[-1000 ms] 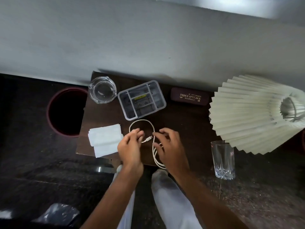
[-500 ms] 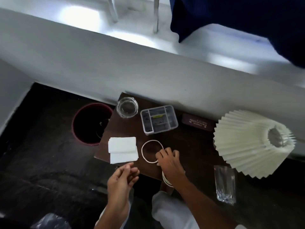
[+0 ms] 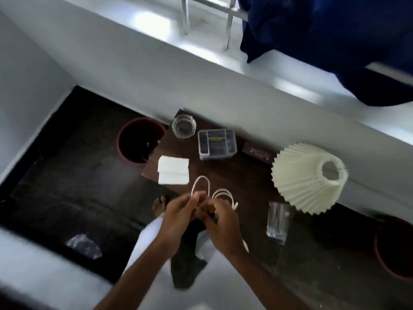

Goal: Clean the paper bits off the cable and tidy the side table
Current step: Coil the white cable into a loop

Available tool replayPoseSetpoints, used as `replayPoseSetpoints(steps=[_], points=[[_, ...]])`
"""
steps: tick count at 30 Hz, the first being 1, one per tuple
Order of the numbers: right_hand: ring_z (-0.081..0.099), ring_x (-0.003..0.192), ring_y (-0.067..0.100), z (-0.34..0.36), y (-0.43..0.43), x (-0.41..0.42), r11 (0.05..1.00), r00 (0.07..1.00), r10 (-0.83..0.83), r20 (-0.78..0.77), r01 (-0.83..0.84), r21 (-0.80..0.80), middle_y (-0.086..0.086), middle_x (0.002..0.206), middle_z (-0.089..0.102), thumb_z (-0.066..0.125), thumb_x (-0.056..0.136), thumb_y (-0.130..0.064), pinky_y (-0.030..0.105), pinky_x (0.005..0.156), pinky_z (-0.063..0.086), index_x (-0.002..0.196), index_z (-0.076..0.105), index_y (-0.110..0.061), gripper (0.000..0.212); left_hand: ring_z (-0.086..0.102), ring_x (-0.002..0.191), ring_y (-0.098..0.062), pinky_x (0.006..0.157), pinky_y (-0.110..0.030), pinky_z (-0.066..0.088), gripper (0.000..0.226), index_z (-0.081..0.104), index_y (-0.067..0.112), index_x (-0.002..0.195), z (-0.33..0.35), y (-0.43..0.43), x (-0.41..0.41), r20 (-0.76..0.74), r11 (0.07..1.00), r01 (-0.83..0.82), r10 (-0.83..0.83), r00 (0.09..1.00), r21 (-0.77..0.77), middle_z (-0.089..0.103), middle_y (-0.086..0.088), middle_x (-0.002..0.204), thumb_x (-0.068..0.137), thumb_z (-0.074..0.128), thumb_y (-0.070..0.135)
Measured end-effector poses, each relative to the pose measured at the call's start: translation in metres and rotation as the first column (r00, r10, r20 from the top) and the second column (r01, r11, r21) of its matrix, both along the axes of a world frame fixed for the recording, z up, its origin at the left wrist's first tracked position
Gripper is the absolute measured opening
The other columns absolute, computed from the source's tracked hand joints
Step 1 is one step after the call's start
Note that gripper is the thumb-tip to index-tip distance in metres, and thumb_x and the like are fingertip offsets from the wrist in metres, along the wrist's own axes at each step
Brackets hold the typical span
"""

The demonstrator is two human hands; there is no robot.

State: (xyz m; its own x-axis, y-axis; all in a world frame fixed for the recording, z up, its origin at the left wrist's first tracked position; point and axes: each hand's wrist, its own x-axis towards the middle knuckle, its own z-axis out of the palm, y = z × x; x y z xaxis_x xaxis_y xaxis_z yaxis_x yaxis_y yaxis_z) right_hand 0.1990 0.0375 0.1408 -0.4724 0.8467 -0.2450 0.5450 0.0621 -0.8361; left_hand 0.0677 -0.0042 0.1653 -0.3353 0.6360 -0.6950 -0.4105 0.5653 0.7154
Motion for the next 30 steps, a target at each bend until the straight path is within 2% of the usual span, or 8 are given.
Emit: replayPoseSetpoints(steps=[3, 7, 10, 16, 20, 22, 25, 30], points=[[0.068, 0.089, 0.015, 0.043, -0.002, 0.011, 0.998, 0.996, -0.01, -0.086, 0.016, 0.066, -0.003, 0.097, 0.073, 0.065, 0.097, -0.013, 0.042, 0.079, 0.057, 0.1, 0.072, -0.013, 0.008, 0.077, 0.09, -0.018, 0.082, -0.028, 0.057, 0.019, 0.078, 0.011, 0.103, 0.048, -0.005, 0.008, -0.171, 0.998, 0.022, -0.013, 0.985, 0.052, 0.081, -0.004, 0.092, 0.101, 0.06, 0.017], [0.063, 0.105, 0.014, 0.084, 0.019, 0.025, 0.957, 0.972, -0.168, -0.166, 0.201, 0.208, -0.003, 0.121, 0.066, 0.071, 0.091, -0.012, 0.039, 0.084, 0.056, 0.12, 0.065, -0.012, 0.03, 0.075, 0.08, -0.021, 0.079, -0.032, 0.06, 0.025, 0.074, 0.004, 0.108, 0.109, -0.013, 0.006, -0.073, 0.983, 0.104, -0.094, 0.993, 0.153, 0.078, -0.011, 0.086, 0.102, 0.055, 0.021], [0.054, 0.122, 0.017, 0.118, 0.039, 0.022, 0.968, 0.987, 0.08, -0.14, -0.043, 0.249, 0.001, 0.133, 0.059, 0.076, 0.085, -0.032, 0.033, 0.101, 0.047, 0.13, 0.059, -0.011, 0.053, 0.054, 0.06, -0.01, 0.064, -0.021, 0.047, 0.03, 0.077, 0.019, 0.087, 0.164, -0.018, 0.004, 0.008, 0.915, 0.306, -0.319, 0.948, 0.263, 0.059, -0.001, 0.066, 0.1, 0.054, 0.034], [0.067, 0.072, 0.02, 0.169, 0.026, -0.001, 0.96, 0.947, 0.279, -0.159, -0.273, 0.056, 0.012, 0.081, 0.071, 0.056, 0.102, -0.024, 0.044, 0.066, 0.055, 0.09, 0.066, -0.001, 0.027, 0.052, 0.064, -0.005, 0.072, -0.021, 0.048, 0.035, 0.071, 0.008, 0.124, 0.257, 0.0, -0.006, 0.257, 0.829, 0.106, -0.289, 0.922, 0.55, 0.051, 0.005, 0.067, 0.102, 0.056, 0.03], [0.065, 0.081, 0.023, 0.207, -0.008, -0.008, 0.954, 0.942, 0.292, -0.168, -0.275, 0.115, 0.009, 0.086, 0.07, 0.06, 0.099, -0.033, 0.03, 0.078, 0.051, 0.089, 0.067, -0.005, 0.031, 0.075, 0.097, -0.012, 0.087, -0.021, 0.057, 0.034, 0.066, 0.009, 0.13, 0.288, 0.038, -0.033, -0.258, 0.725, 0.165, 0.019, 0.966, 0.669, 0.08, 0.004, 0.106, 0.1, 0.055, 0.019], [0.062, 0.086, 0.017, 0.242, -0.018, -0.013, 0.953, 0.95, 0.261, -0.174, -0.225, 0.203, 0.004, 0.094, 0.065, 0.044, 0.098, -0.058, 0.017, 0.083, 0.047, 0.094, 0.064, -0.012, 0.051, 0.072, 0.105, -0.001, 0.091, -0.018, 0.056, 0.034, 0.064, 0.005, 0.132, 0.29, 0.047, -0.047, -0.679, 0.756, 0.404, 0.072, 0.73, 0.515, 0.074, 0.021, 0.117, 0.101, 0.055, 0.014], [0.06, 0.073, 0.007, 0.285, -0.015, -0.017, 0.933, 0.949, 0.202, -0.244, -0.11, 0.344, -0.004, 0.084, 0.064, 0.041, 0.103, -0.048, 0.027, 0.07, 0.049, 0.086, 0.061, -0.021, 0.037, 0.071, 0.105, 0.004, 0.087, -0.009, 0.051, 0.032, 0.068, 0.008, 0.13, 0.28, 0.044, -0.062, -0.863, 0.767, 0.567, -0.033, 0.504, 0.302, 0.068, 0.022, 0.12, 0.101, 0.056, 0.014], [0.065, 0.075, -0.009, 0.333, 0.024, -0.027, 0.915, 0.947, 0.059, -0.315, 0.075, 0.396, -0.021, 0.078, 0.067, 0.057, 0.097, -0.033, 0.004, 0.067, 0.043, 0.089, 0.071, -0.025, 0.018, 0.074, 0.078, -0.021, 0.073, -0.026, 0.056, 0.026, 0.074, 0.003, 0.108, 0.281, 0.017, -0.069, -0.27, 0.739, 0.469, -0.384, 0.883, 0.484, 0.077, -0.011, 0.087, 0.104, 0.052, 0.016]])
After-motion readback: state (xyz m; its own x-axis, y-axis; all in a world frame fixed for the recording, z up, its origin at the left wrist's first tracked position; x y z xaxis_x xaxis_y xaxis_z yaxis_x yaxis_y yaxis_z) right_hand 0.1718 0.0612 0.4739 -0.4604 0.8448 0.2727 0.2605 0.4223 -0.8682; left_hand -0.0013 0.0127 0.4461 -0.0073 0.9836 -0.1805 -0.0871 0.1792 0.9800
